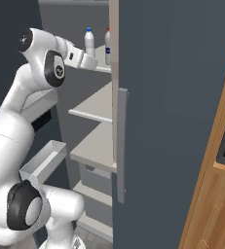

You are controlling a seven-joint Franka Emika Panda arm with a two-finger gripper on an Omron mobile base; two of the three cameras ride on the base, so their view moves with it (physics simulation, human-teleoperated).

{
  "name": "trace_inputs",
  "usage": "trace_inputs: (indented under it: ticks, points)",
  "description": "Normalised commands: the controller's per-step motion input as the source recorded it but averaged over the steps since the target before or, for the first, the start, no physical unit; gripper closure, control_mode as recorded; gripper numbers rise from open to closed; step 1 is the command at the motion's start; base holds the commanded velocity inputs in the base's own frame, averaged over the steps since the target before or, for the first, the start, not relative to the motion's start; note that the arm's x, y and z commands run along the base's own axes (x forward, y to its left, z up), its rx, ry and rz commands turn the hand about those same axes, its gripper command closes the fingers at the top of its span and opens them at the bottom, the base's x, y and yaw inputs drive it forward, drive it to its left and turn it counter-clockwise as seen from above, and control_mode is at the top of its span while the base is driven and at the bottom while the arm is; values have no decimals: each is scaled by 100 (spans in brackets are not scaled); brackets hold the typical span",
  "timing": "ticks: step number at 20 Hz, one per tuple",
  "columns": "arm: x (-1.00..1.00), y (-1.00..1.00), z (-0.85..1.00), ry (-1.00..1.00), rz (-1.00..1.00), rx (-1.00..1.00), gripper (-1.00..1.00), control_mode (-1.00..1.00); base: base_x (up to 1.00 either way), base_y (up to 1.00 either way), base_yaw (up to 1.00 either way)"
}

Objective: Take the bottled waters from the counter and place them in the freezer to freeze. Close the freezer door after placing the bottles.

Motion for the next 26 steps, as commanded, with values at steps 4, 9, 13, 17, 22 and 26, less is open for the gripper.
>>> trace_inputs:
  ticks: [4, 9, 13, 17, 22, 26]
  points:
    - [-100, 0, -4, 41, 3, 12, -100, -100, 0, 0, 0]
    - [-93, -8, -49, 55, 7, 3, -100, -100, 0, 0, 0]
    - [-100, -3, -70, 54, 6, 0, -100, -100, 0, 0, 0]
    - [-97, 4, -75, 46, 5, 0, -100, -100, 0, 0, 0]
    - [-34, 8, -71, 19, 5, 0, -100, -100, 0, 0, 0]
    - [0, 0, -67, 2, 3, 4, -100, -100, 0, 0, 0]
